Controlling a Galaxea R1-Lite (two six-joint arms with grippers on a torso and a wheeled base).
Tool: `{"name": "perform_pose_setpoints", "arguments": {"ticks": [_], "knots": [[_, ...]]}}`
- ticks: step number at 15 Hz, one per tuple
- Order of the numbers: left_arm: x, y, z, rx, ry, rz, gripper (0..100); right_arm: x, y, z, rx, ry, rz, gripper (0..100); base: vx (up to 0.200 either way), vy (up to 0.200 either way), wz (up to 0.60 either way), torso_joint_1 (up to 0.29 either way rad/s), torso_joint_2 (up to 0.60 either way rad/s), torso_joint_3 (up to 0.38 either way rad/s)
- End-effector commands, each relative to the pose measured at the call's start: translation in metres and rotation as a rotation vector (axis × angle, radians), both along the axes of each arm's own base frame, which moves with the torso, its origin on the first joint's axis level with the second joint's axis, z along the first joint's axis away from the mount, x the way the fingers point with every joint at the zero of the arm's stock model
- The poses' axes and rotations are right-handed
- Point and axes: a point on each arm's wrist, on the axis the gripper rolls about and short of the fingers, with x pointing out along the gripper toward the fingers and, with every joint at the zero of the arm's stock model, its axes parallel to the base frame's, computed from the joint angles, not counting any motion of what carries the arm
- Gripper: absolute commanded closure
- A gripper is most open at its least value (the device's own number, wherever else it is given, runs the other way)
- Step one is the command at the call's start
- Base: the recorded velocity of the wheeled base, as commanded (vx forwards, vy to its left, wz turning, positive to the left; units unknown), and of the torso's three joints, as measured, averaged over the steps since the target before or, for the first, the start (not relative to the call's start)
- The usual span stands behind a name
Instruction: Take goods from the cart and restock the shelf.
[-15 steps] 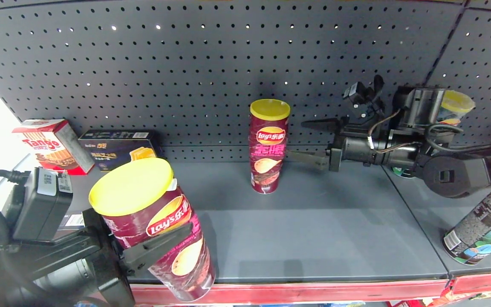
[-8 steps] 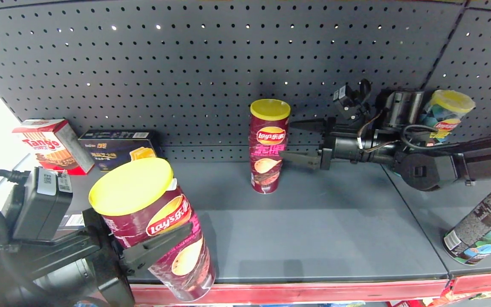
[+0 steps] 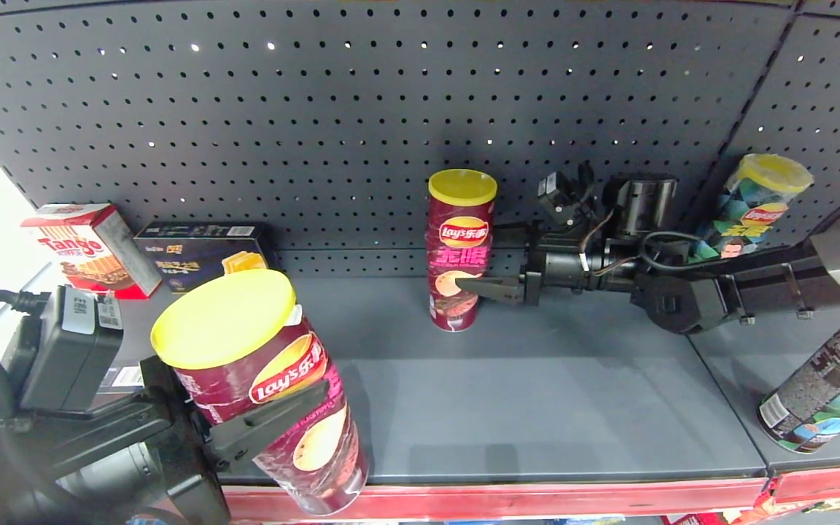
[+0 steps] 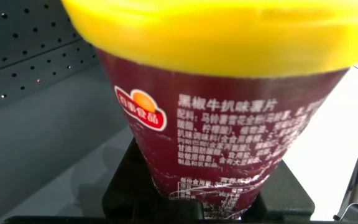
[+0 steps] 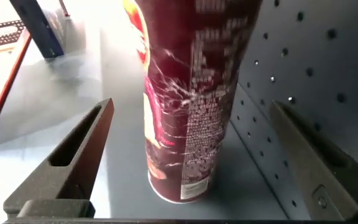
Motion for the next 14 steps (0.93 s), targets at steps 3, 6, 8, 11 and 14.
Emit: {"name": "perform_pose_setpoints", "arguments": {"ticks": [3, 6, 8, 11, 14], "knots": [[0.0, 0.001, -0.001, 0.002, 0.003, 0.009, 100, 0.012, 0.013, -0.016, -0.007, 0.022, 0.026, 0, 0.0, 0.0, 0.0, 0.0, 0.0, 0.0], [0.001, 0.003, -0.001, 0.003, 0.005, 0.019, 100, 0.018, 0.024, -0.027, -0.009, 0.032, 0.043, 0, 0.0, 0.0, 0.0, 0.0, 0.0, 0.0], [0.001, 0.003, -0.002, 0.004, 0.006, 0.021, 100, 0.021, 0.031, -0.03, -0.005, 0.036, 0.049, 0, 0.0, 0.0, 0.0, 0.0, 0.0, 0.0], [0.001, 0.003, -0.002, 0.004, 0.006, 0.021, 100, 0.022, 0.034, -0.035, -0.008, 0.046, 0.038, 100, 0.0, 0.0, 0.0, 0.0, 0.0, 0.0], [0.001, 0.004, -0.002, 0.004, 0.007, 0.022, 100, 0.02, 0.031, -0.03, -0.005, 0.039, 0.026, 100, 0.0, 0.0, 0.0, 0.0, 0.0, 0.0]]}}
